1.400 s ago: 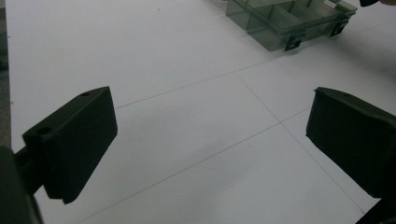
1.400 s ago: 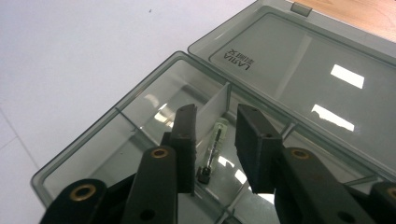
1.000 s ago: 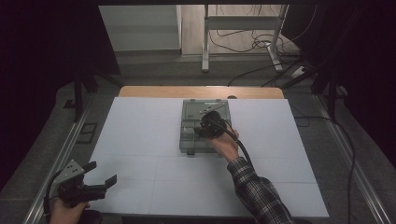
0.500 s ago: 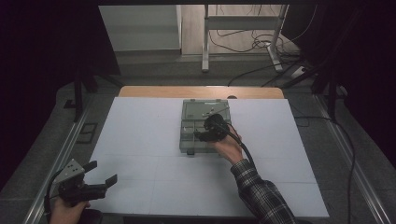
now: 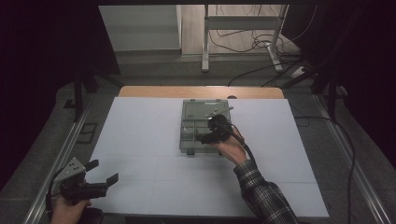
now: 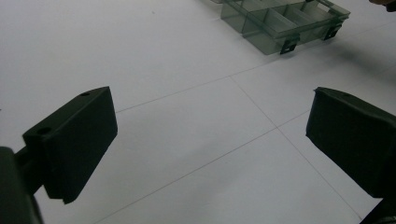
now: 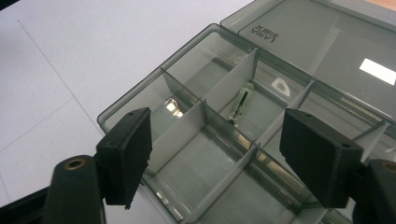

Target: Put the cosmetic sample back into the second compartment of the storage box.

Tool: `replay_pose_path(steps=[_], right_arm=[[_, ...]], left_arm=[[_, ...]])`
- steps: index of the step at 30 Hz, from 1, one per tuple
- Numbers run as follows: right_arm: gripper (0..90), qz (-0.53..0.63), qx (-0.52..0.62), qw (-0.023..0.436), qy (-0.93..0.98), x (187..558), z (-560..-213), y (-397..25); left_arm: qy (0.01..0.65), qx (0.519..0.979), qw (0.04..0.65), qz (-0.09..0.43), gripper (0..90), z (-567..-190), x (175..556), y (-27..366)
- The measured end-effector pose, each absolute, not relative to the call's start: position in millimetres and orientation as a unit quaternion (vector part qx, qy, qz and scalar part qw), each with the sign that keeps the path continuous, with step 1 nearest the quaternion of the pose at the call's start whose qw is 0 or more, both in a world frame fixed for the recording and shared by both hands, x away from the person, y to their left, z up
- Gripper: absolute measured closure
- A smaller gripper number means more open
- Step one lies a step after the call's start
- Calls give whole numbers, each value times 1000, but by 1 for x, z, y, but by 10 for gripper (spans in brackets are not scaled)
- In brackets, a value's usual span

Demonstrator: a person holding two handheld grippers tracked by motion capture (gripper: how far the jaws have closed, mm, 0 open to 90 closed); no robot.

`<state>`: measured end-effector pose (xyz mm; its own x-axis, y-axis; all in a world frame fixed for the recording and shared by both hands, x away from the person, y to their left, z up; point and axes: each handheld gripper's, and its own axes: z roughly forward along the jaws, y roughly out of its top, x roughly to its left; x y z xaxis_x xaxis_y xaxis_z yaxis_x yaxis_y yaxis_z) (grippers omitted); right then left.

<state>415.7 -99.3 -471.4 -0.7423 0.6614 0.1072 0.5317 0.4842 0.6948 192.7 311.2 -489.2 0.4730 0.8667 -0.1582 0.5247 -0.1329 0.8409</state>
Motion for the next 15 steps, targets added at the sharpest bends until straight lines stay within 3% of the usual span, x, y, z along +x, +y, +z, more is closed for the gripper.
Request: replay_pose_path(steps=[15], right_arm=[[112, 367, 334, 81, 865, 406, -462, -105]], left_arm=[[479, 726, 456, 188, 22, -489, 192, 312]])
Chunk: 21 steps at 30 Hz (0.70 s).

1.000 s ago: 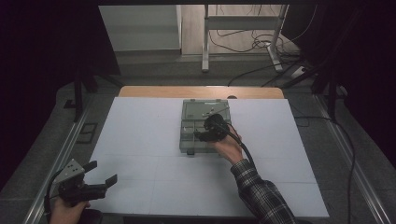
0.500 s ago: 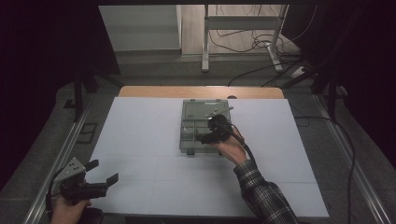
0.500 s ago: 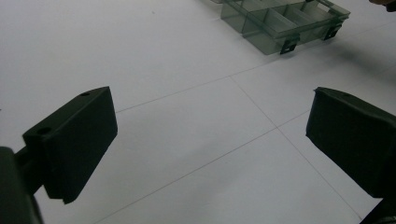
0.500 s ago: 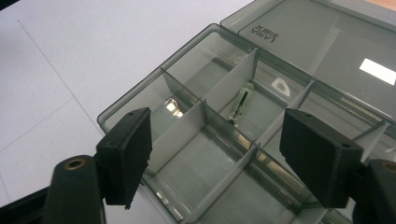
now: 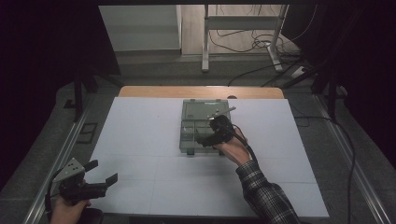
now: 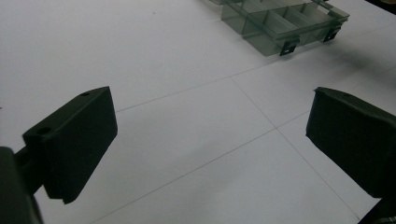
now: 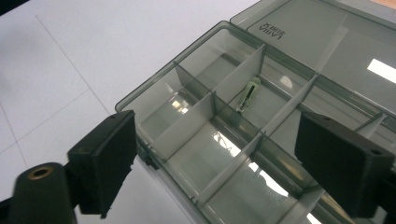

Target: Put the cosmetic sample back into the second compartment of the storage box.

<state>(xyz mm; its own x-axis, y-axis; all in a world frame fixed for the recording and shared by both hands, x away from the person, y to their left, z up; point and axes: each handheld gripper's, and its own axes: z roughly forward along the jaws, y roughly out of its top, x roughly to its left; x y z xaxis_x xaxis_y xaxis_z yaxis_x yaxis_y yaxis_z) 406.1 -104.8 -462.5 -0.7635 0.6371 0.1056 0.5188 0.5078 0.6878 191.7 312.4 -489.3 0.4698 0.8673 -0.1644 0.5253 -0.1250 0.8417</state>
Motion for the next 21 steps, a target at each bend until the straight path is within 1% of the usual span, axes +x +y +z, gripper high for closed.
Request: replay_pose_path(steps=[2, 8, 15, 21], right_arm=[[92, 365, 331, 76, 867, 404, -461, -105], [77, 374, 327, 73, 865, 395, -460, -107], [24, 377, 321, 62, 867, 386, -462, -107], [3, 382, 316, 56, 867, 377, -462, -109]], left_arm=[[479, 727, 455, 188, 22, -489, 192, 312], [476, 729, 453, 190, 21, -489, 191, 311], [472, 732, 452, 194, 21, -489, 191, 310], [473, 731, 451, 195, 21, -489, 190, 310]])
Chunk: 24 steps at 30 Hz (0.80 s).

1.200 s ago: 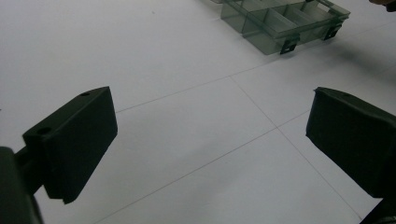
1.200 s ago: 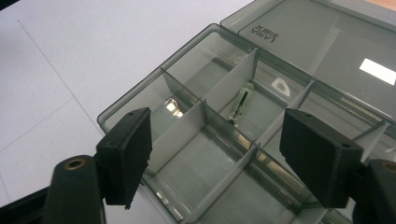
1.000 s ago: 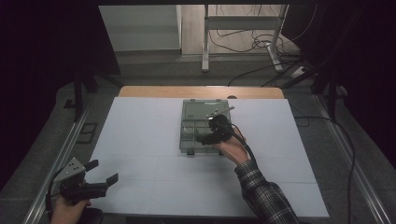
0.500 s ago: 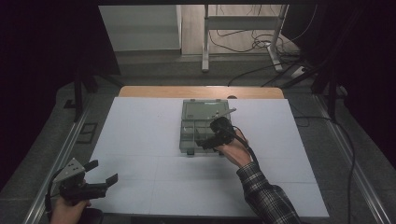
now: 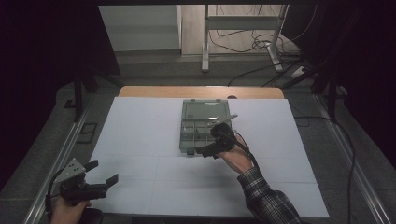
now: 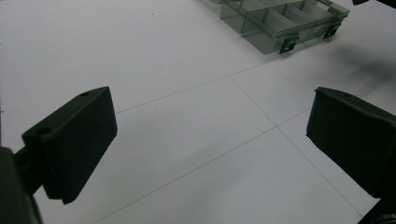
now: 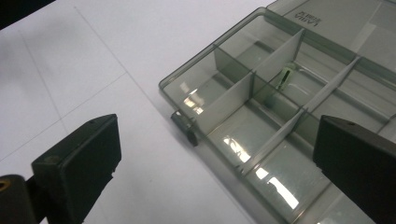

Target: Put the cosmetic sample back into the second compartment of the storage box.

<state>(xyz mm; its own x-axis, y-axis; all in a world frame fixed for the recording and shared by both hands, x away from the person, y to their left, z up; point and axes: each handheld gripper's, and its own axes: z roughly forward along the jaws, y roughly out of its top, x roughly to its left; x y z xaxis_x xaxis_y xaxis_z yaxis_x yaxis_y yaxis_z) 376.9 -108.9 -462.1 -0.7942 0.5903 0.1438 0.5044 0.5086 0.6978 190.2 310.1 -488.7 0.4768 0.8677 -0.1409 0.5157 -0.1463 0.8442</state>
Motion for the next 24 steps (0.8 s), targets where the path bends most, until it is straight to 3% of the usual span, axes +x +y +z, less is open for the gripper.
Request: replay_pose_path(steps=[24], right_arm=[[0, 394, 301, 84, 865, 339, -456, -143]], left_arm=[[469, 739, 438, 204, 21, -488, 188, 307]])
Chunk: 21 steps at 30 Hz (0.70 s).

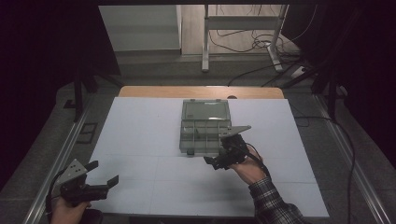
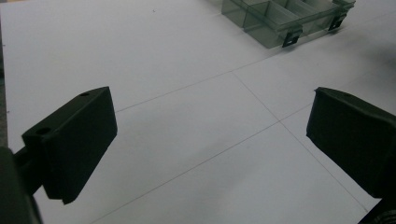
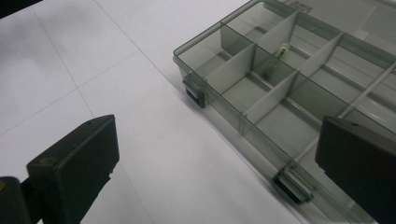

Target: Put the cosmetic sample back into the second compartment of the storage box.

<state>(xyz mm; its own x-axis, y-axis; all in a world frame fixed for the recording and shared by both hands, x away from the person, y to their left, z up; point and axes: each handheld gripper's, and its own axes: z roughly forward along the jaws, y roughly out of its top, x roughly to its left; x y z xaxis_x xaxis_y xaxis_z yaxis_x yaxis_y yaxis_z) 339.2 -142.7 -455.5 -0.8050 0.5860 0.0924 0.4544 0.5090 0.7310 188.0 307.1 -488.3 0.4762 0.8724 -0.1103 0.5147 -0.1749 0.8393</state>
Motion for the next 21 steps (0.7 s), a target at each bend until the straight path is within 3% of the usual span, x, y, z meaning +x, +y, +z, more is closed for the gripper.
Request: replay_pose_path(steps=[21], right_arm=[[0, 422, 313, 108, 844, 307, -447, -186]], left_arm=[[475, 737, 432, 211, 21, -488, 182, 308]])
